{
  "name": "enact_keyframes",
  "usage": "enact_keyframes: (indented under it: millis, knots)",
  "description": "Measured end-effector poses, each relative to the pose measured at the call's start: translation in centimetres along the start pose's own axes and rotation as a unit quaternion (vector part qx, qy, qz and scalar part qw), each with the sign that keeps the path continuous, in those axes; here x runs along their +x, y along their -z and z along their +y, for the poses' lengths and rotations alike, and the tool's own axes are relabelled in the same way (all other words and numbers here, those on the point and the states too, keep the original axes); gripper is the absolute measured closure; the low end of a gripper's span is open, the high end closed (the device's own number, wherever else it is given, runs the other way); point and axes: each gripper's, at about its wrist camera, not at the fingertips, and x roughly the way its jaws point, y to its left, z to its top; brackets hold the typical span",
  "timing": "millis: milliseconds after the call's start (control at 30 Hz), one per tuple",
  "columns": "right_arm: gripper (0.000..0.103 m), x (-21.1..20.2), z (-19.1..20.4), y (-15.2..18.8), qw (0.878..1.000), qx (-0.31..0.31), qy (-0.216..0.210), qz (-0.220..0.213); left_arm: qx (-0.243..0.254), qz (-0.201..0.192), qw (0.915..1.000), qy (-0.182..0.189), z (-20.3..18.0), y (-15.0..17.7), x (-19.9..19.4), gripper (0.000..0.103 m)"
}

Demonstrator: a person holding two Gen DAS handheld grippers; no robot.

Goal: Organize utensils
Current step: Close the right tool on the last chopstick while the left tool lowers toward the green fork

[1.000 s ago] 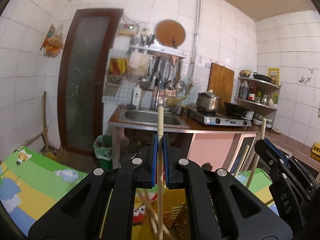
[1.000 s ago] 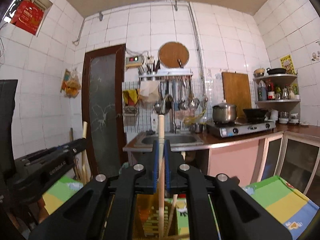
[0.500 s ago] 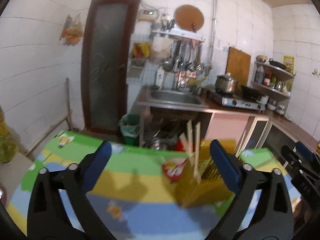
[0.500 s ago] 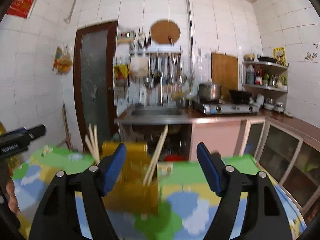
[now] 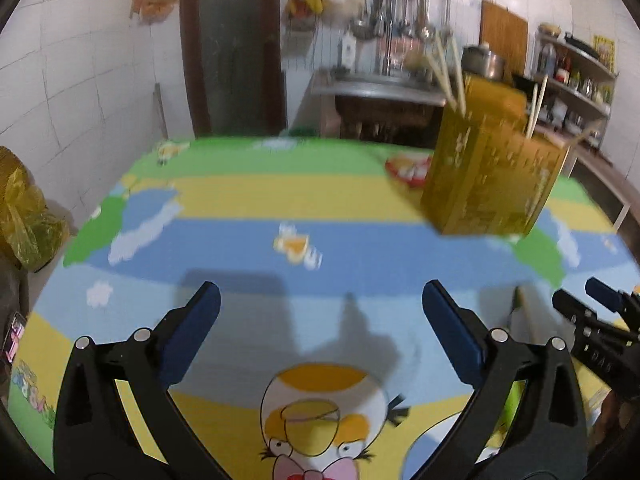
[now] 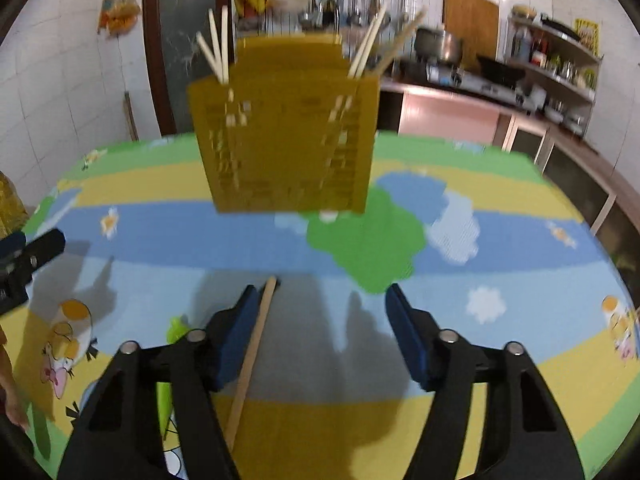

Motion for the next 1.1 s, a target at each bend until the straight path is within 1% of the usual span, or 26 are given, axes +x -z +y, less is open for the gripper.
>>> enact_keyframes:
  millis: [67,167,233,267,333,400,433,467,500,533,567,700,833,900,1000,1100]
  knots:
    - [0.051,0.8,0.4,0.4,1.000,0.003,-0.007,0.017,-0.002,0.010,0.9999,0.000,0.2,0.6,0.6,0.005]
    - [0.056,1.5,1.0,0.3,1.000,0.004,-0.009,0.028,-0.002,0.019,0.9998,0.006,0.3,1.3,1.1,0.005]
    - [0.057,1.9,1.8,0.3,0.999,0.003,-0.011,0.036,0.002,0.018,0.9998,0.006,0.2,1.4,1.2,0.005]
    - [0.059,2.1,2.1,0.4,0.999,0.001,-0.012,0.043,0.003,0.018,0.9998,0.005,0.2,1.4,1.2,0.005]
    - [0.064,2.9,2.6,0.6,0.998,-0.001,-0.006,0.059,0.003,0.021,0.9998,0.007,0.1,1.5,1.4,0.005]
    - [0.064,3.2,2.9,0.7,0.998,0.001,0.001,0.060,0.006,0.023,0.9997,0.009,-0.2,1.6,1.3,0.005]
    - [0.067,3.2,3.1,0.7,0.998,0.001,0.003,0.060,0.008,0.024,0.9996,0.008,-0.3,1.7,1.4,0.005]
    - [0.075,3.2,3.2,0.7,0.998,0.003,-0.004,0.062,0.010,0.025,0.9996,0.008,-0.3,1.7,1.4,0.005]
    - [0.079,3.1,3.3,0.7,0.998,0.004,-0.007,0.062,0.012,0.027,0.9995,0.007,-0.5,1.8,1.5,0.005]
    - [0.089,3.0,3.4,0.7,0.998,0.002,-0.011,0.062,0.013,0.028,0.9995,0.007,-0.6,1.8,1.5,0.005]
    - [0.094,2.9,3.4,0.8,0.998,0.001,-0.015,0.060,0.014,0.030,0.9994,0.007,-0.8,1.8,1.6,0.005]
    - [0.096,2.3,2.7,1.2,0.998,0.008,-0.031,0.058,0.014,0.038,0.9991,0.014,-1.7,1.8,1.2,0.005]
    - [0.096,1.5,0.6,1.4,0.998,0.016,-0.029,0.057,0.020,0.041,0.9987,0.023,-3.0,1.8,0.4,0.005]
    - [0.096,1.3,-0.7,1.6,0.998,0.021,-0.025,0.062,0.023,0.044,0.9983,0.030,-3.9,1.9,0.0,0.005]
    - [0.096,1.3,-2.8,2.1,0.997,0.030,-0.023,0.068,0.027,0.059,0.9966,0.051,-5.8,2.5,-0.3,0.005]
    - [0.096,0.9,-4.1,2.4,0.997,0.031,-0.023,0.069,0.043,0.063,0.9958,0.051,-7.7,3.3,-0.5,0.006]
